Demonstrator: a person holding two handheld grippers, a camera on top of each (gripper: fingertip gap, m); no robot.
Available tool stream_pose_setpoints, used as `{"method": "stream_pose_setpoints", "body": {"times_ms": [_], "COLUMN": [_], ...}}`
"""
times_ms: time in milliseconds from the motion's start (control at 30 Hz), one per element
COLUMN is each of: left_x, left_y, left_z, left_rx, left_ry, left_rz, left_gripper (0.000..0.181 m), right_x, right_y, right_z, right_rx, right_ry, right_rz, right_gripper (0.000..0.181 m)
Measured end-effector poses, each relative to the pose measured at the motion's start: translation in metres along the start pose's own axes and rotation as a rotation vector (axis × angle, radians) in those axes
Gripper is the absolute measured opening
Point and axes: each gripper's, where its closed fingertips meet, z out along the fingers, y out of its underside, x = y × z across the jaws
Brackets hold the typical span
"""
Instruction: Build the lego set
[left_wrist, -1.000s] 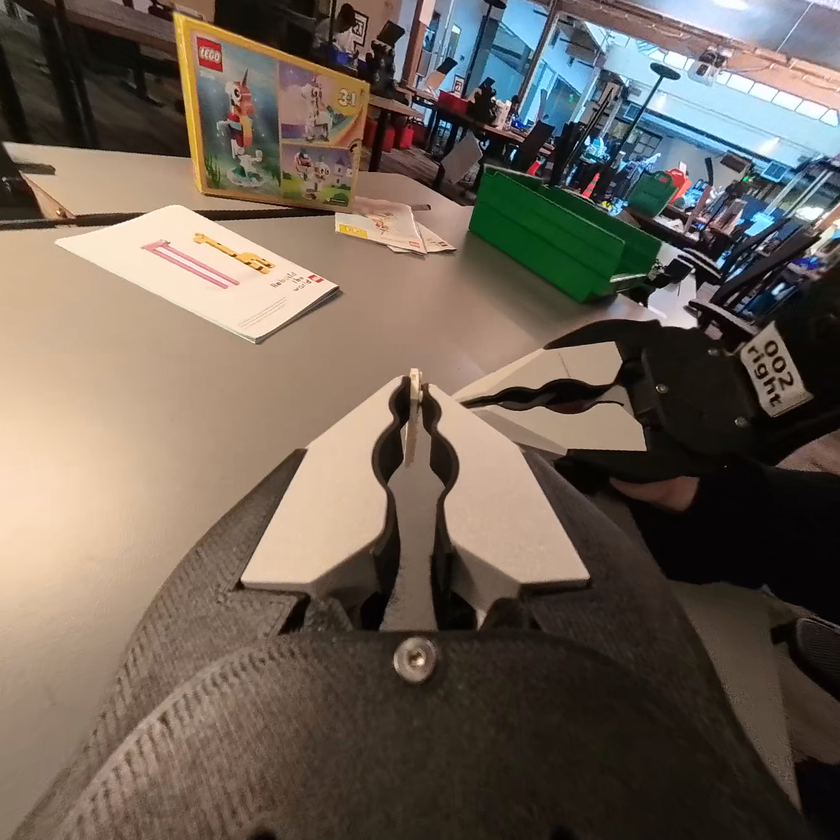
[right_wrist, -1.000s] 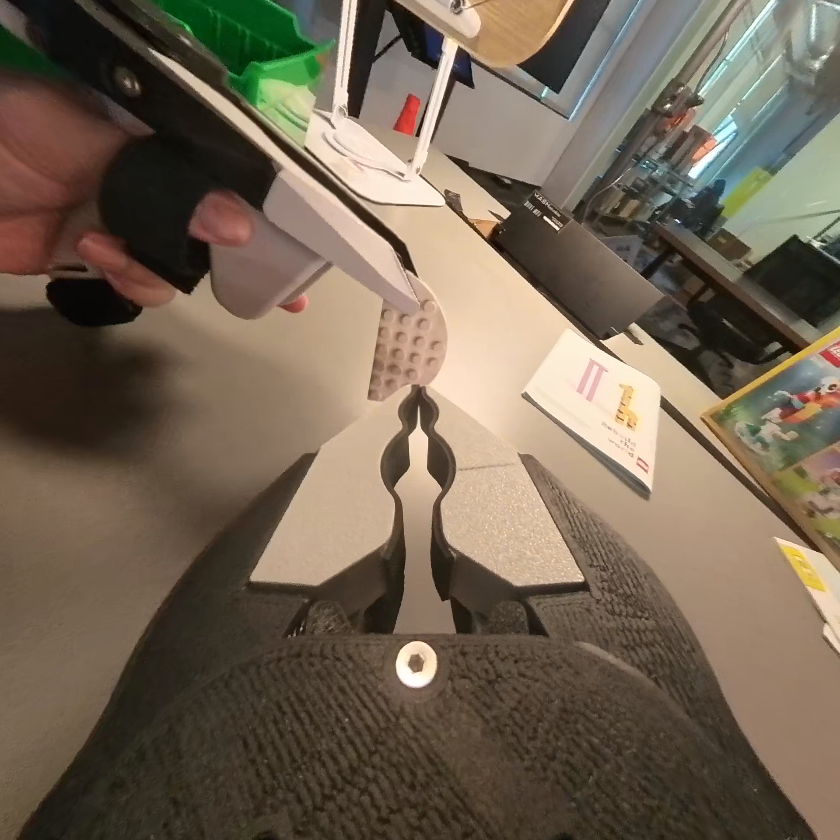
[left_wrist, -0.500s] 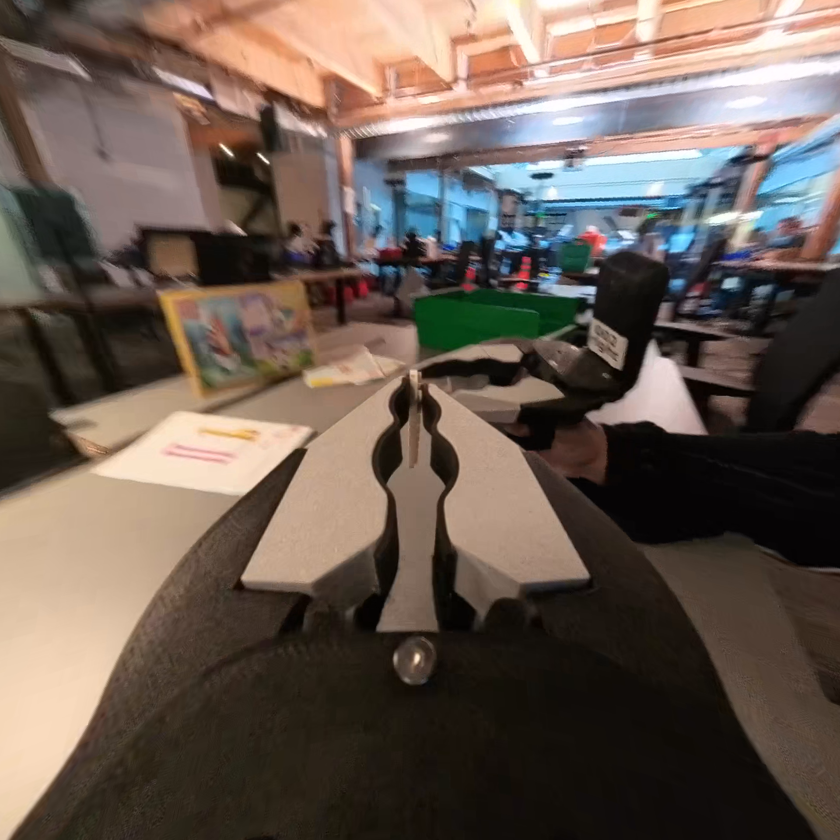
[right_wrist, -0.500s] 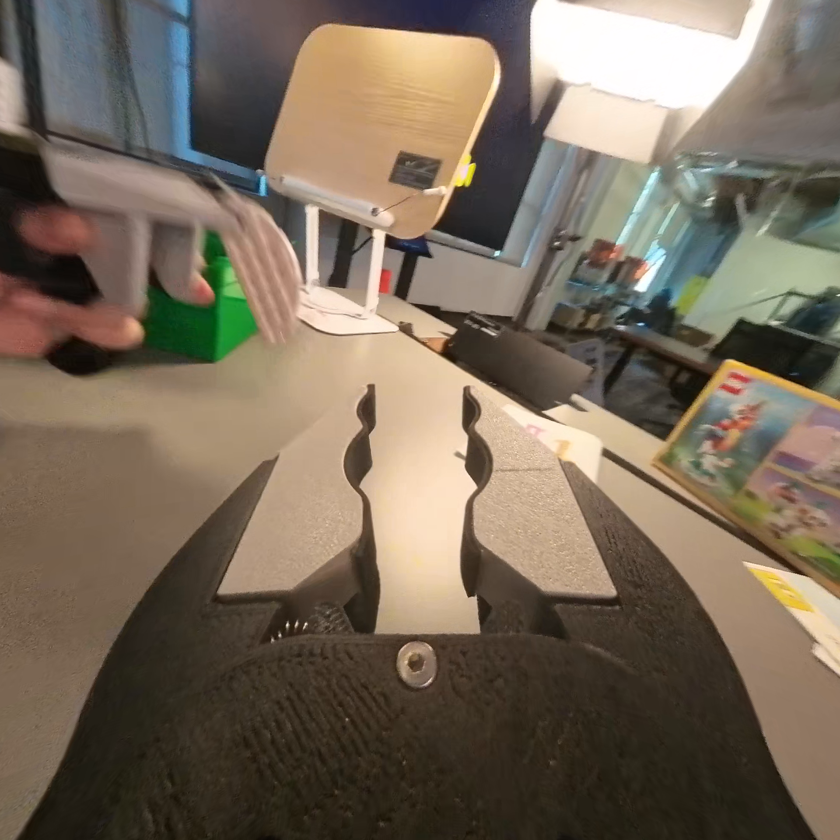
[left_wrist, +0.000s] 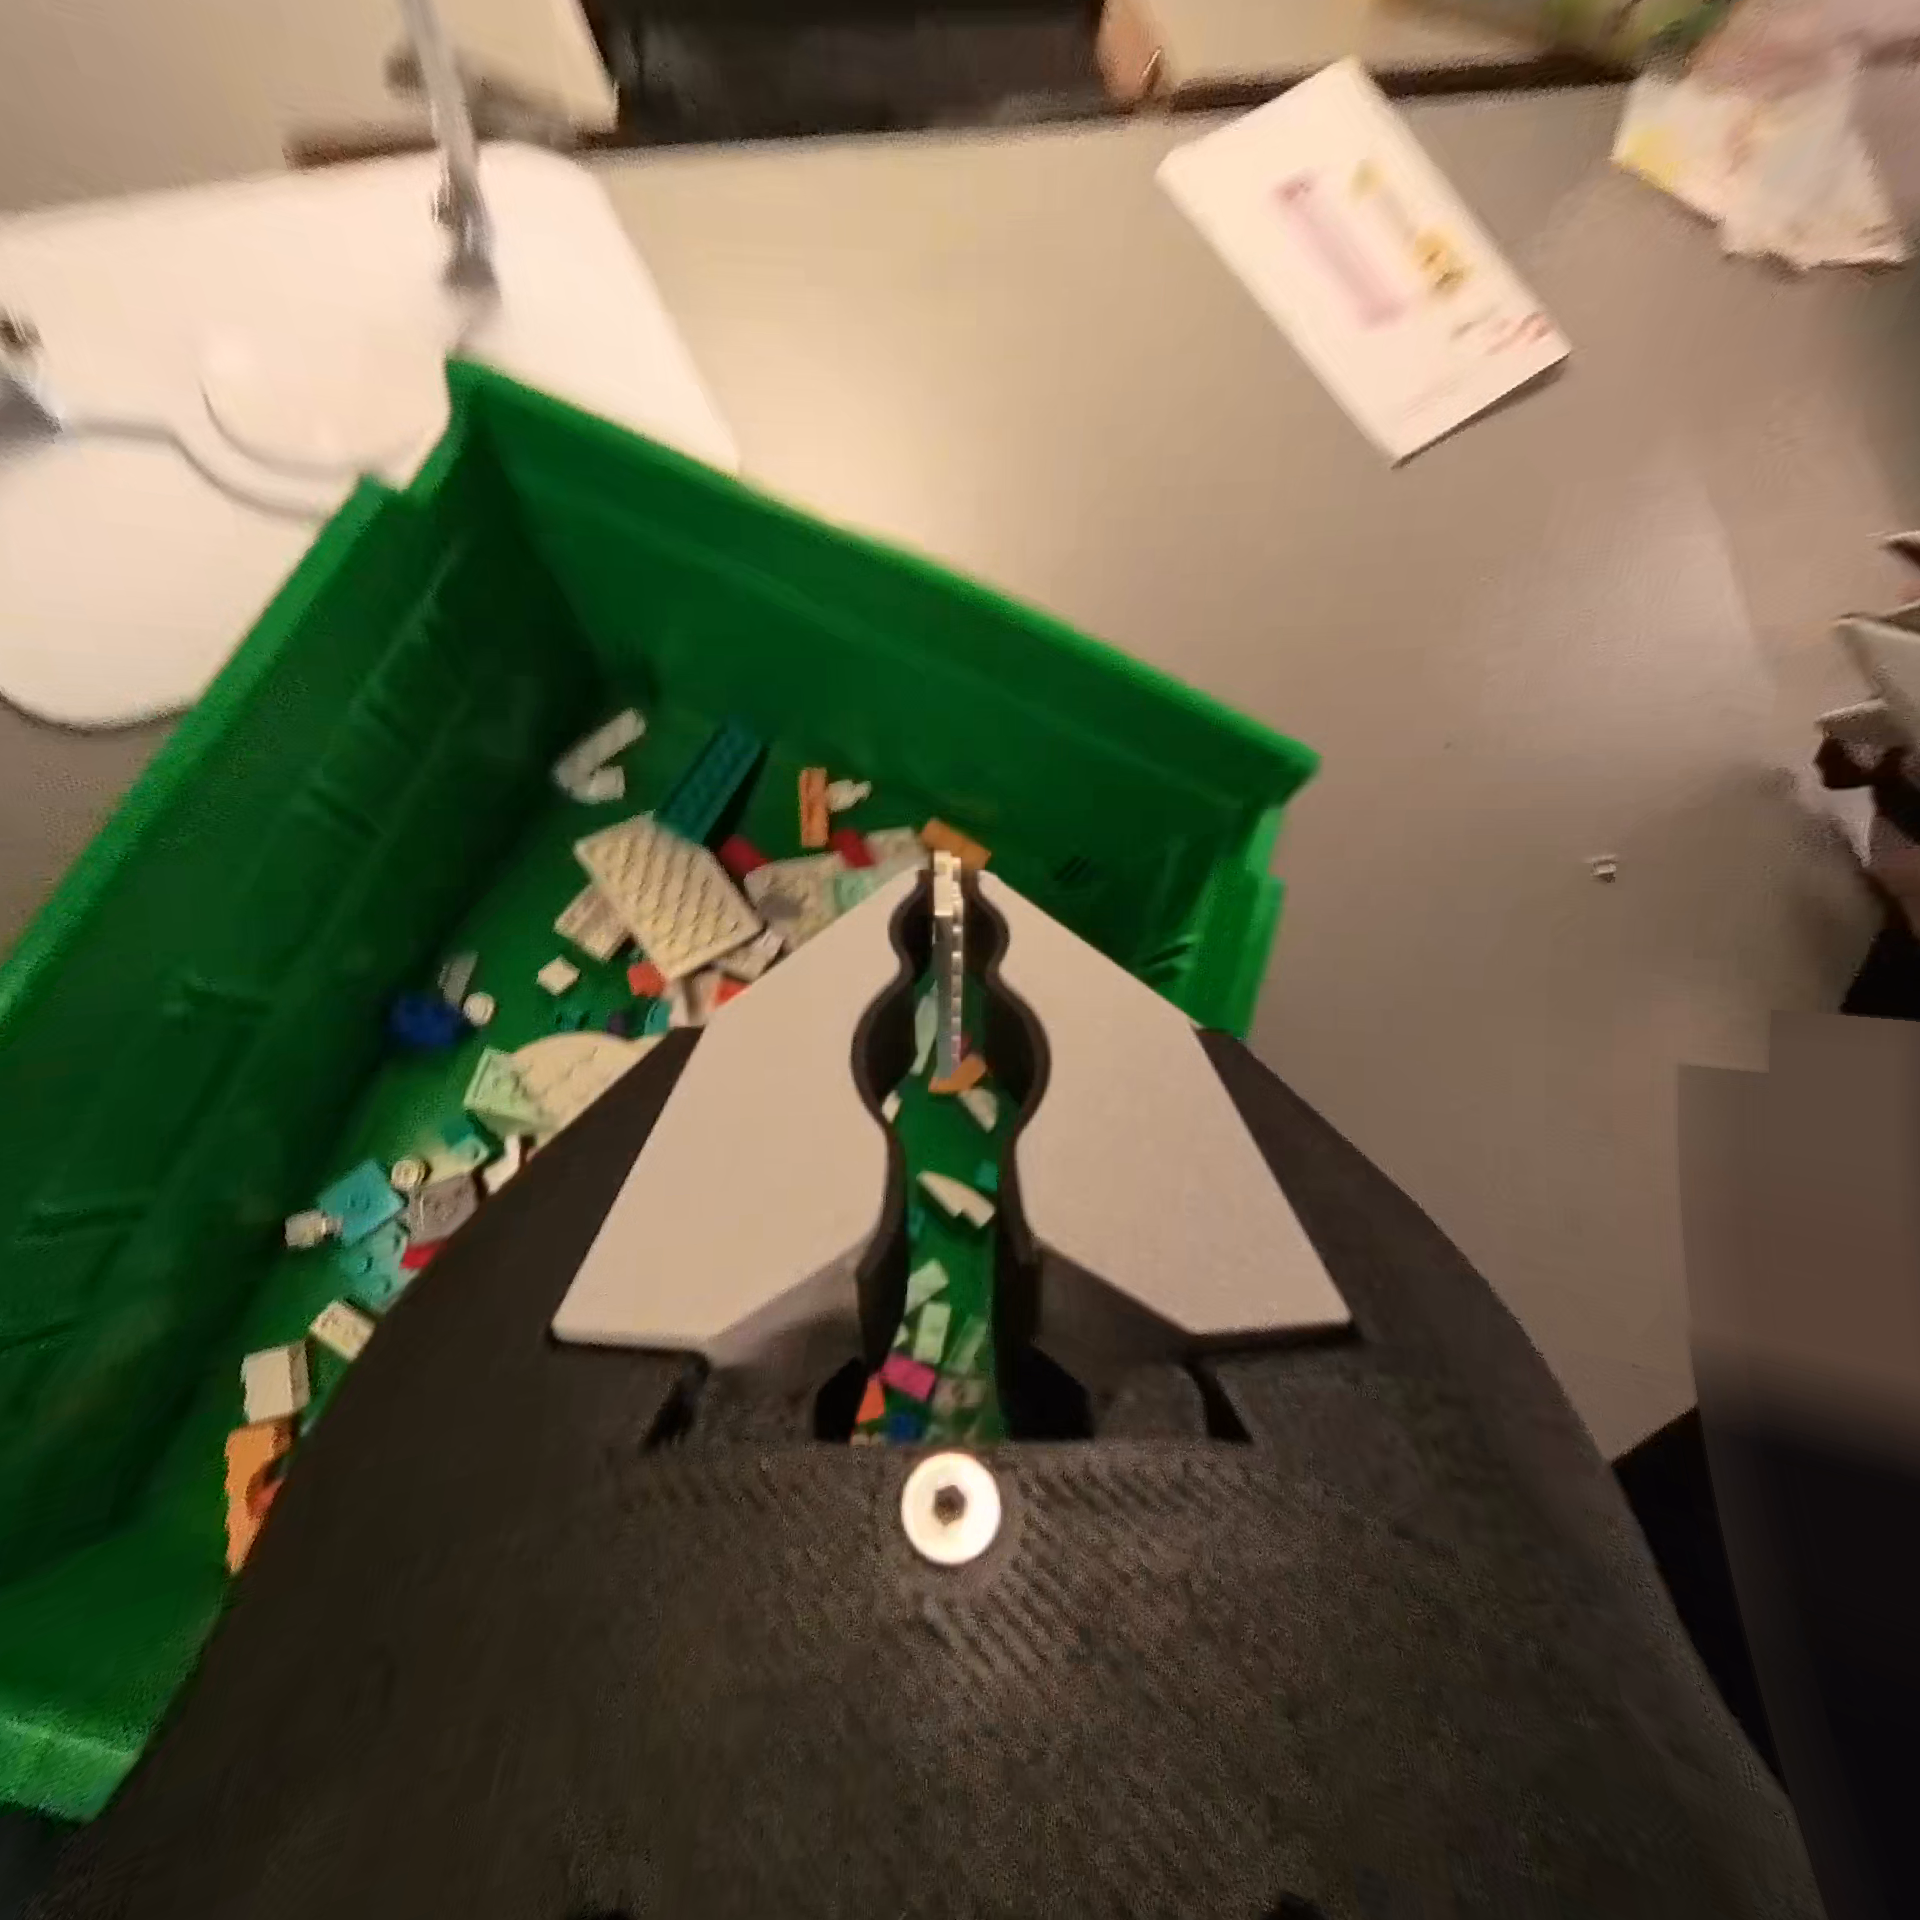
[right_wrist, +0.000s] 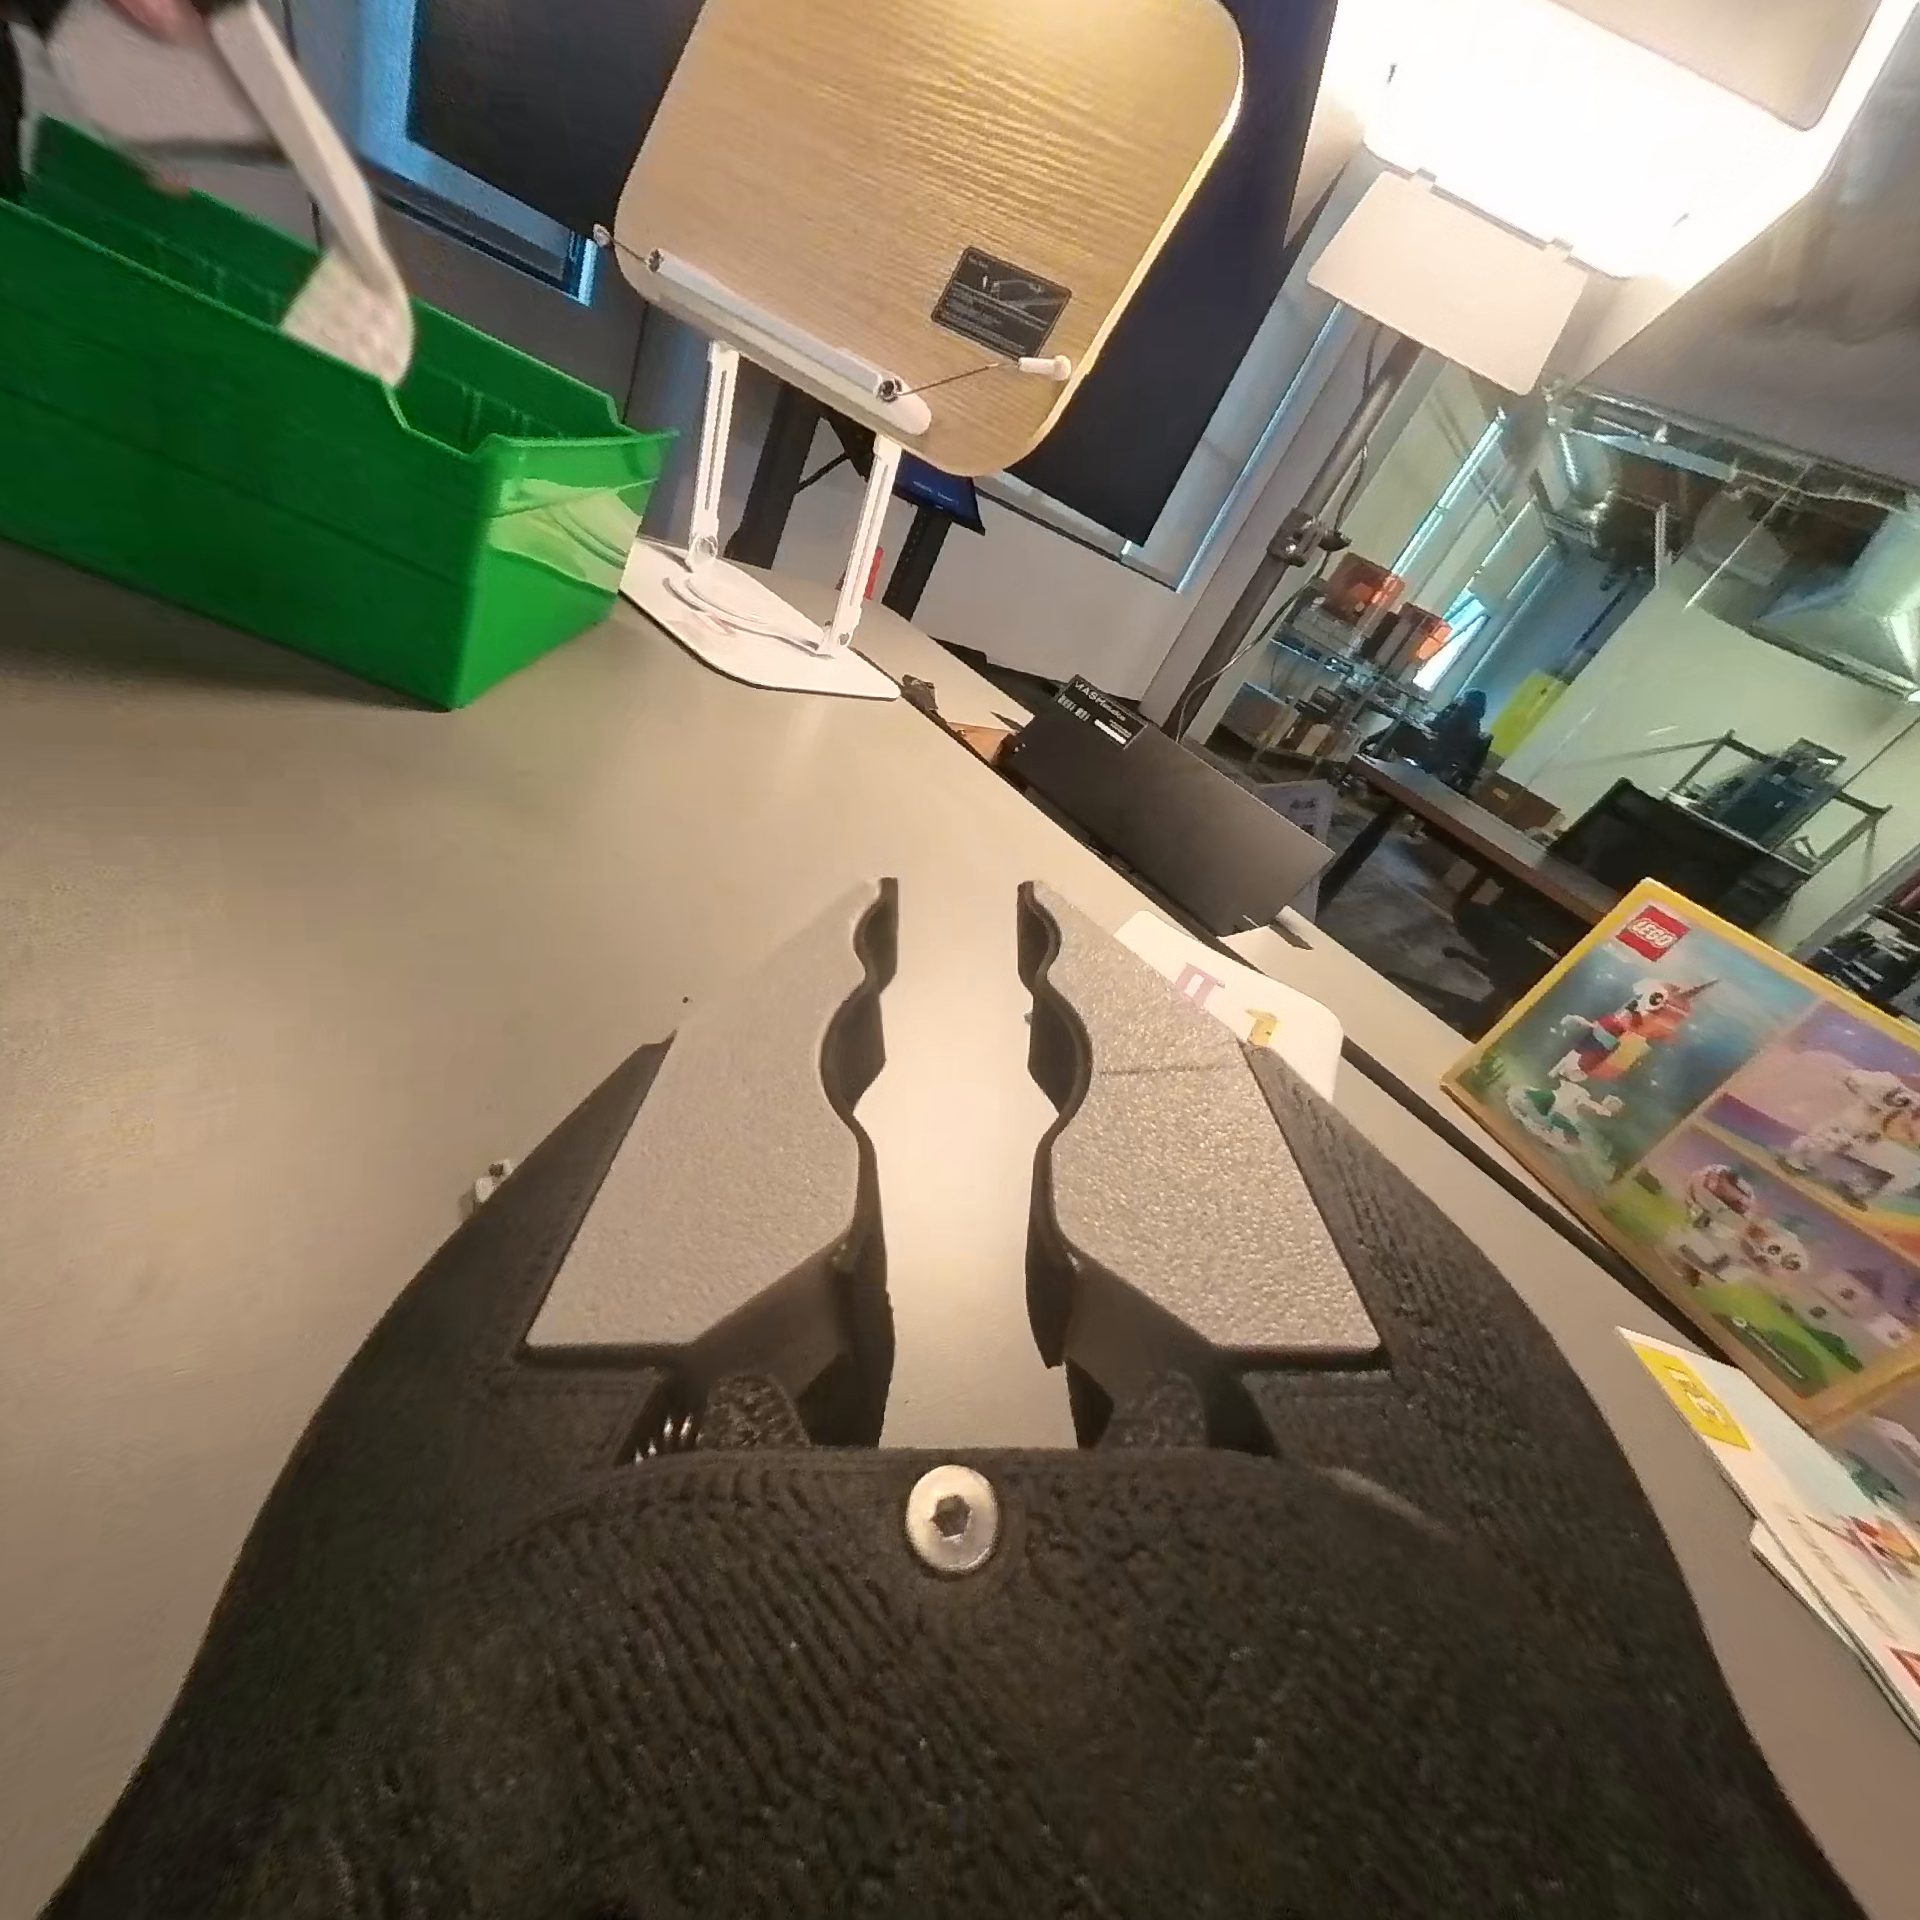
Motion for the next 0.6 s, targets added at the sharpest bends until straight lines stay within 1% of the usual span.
{"method": "stream_pose_setpoints", "body": {"times_ms": [67,167,233,267,300,333,367,400,433,467,500,533,567,600], "left_x": [-0.018,-0.043,-0.058,-0.064,-0.065,-0.059,-0.044,-0.02,0.011,0.048,0.09,0.133,0.172,0.205], "left_y": [0.015,0.032,0.041,0.039,0.032,0.02,0.006,-0.009,-0.021,-0.03,-0.033,-0.028,-0.016,-0.001], "left_z": [0.009,0.021,0.024,0.021,0.015,0.006,-0.003,-0.011,-0.017,-0.019,-0.017,-0.011,-0.002,0.01], "left_rx": [-0.087,-0.173,-0.217,-0.209,-0.168,-0.102,-0.022,0.063,0.147,0.225,0.286,0.319,0.322,0.301], "left_ry": [0.006,-0.056,-0.126,-0.178,-0.239,-0.289,-0.316,-0.318,-0.295,-0.24,-0.148,-0.03,0.093,0.198], "left_rz": [-0.06,-0.111,-0.137,-0.13,-0.096,-0.04,0.034,0.114,0.196,0.279,0.364,0.449,0.533,0.604], "left_gripper": [0.004,0.015,0.036,0.044,0.048,0.05,0.052,0.054,0.053,0.05,0.046,0.043,0.042,0.044], "right_x": [0.001,0.002,0.003,0.004,0.006,0.008,0.01,0.012,0.016,0.019,0.021,0.023,0.025,0.027], "right_y": [0.001,0.001,0.001,0.001,0.001,0.001,0.0,-0.001,-0.001,-0.001,0.0,0.0,0.001,0.001], "right_z": [0.0,0.0,-0.001,-0.001,-0.001,-0.002,-0.003,-0.004,-0.005,-0.006,-0.006,-0.007,-0.007,-0.008], "right_rx": [0.0,0.002,0.001,0.0,0.0,0.002,0.007,0.012,0.015,0.015,0.016,0.016,0.018,0.019], "right_ry": [0.002,0.003,0.004,0.011,0.022,0.033,0.042,0.054,0.068,0.079,0.088,0.094,0.1,0.105], "right_rz": [0.01,0.022,0.025,0.023,0.02,0.02,0.023,0.025,0.027,0.03,0.035,0.042,0.048,0.051], "right_gripper": [0.02,0.02,0.02,0.02,0.019,0.019,0.019,0.019,0.018,0.018,0.018,0.018,0.018,0.018]}}
